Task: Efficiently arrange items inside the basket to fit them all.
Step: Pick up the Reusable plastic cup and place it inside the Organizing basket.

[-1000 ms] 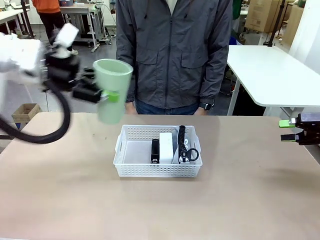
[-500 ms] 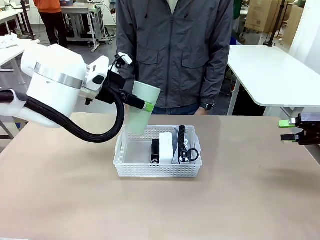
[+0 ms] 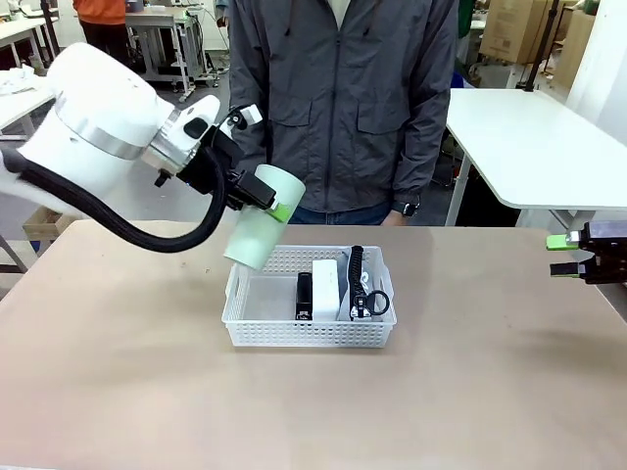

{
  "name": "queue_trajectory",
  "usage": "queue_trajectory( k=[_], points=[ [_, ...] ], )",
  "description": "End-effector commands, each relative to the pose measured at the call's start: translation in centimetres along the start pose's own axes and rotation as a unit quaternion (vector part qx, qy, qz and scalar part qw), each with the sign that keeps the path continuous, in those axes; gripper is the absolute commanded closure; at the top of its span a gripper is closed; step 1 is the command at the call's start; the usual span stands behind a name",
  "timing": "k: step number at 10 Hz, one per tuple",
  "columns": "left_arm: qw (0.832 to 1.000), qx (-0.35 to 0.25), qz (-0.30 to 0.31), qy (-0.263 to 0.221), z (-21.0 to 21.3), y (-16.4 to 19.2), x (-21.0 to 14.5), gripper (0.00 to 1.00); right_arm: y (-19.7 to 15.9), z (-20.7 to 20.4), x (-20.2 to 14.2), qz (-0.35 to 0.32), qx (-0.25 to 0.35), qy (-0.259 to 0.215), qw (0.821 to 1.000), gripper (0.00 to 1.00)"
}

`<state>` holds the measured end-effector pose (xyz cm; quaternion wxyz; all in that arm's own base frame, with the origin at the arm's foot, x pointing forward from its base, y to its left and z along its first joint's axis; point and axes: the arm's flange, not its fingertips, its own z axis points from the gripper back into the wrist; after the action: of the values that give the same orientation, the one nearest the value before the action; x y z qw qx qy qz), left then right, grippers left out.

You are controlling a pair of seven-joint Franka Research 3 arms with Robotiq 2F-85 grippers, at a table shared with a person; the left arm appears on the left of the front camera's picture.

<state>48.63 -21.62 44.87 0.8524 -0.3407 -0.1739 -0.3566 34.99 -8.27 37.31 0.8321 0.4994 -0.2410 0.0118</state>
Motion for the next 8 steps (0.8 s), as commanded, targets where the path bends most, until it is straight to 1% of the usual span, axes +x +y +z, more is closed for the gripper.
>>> queue_trajectory(
  k=[1,2,3,4,5,6,7,8],
  points=[
    [0.995,0.005,0.056,0.082,1.3,-0.2,3.0,0.11,0.2,0.1,0.1,-0.010,0.006,-0.005,1.000,0.00],
    [0.989,0.019,0.085,0.123,0.6,-0.3,3.0,0.11,0.2,0.1,0.1,-0.010,0.006,-0.005,1.000,0.00],
    [0.982,0.064,0.082,0.156,-0.3,-0.5,2.6,0.11,0.2,0.1,0.1,-0.010,0.006,-0.005,1.000,0.00],
    [0.977,0.100,0.079,0.169,-0.8,-0.8,2.6,0.11,0.2,0.1,0.1,-0.010,0.006,-0.005,1.000,0.00],
    [0.970,0.148,0.054,0.183,-1.2,-0.9,2.8,0.11,0.2,0.1,0.1,-0.010,0.006,-0.005,1.000,0.00],
    [0.967,0.152,0.017,0.201,-2.0,-0.9,2.9,0.11,0.2,0.1,0.1,-0.010,0.006,-0.005,1.000,0.00],
    [0.973,0.080,-0.033,0.216,-1.8,-1.4,3.3,0.11,0.2,0.1,0.1,-0.010,0.006,-0.005,1.000,0.00],
    [0.972,0.130,0.045,0.190,-1.7,-0.9,1.9,0.11,0.2,0.1,0.1,-0.010,0.006,-0.005,1.000,0.00]
  ],
)
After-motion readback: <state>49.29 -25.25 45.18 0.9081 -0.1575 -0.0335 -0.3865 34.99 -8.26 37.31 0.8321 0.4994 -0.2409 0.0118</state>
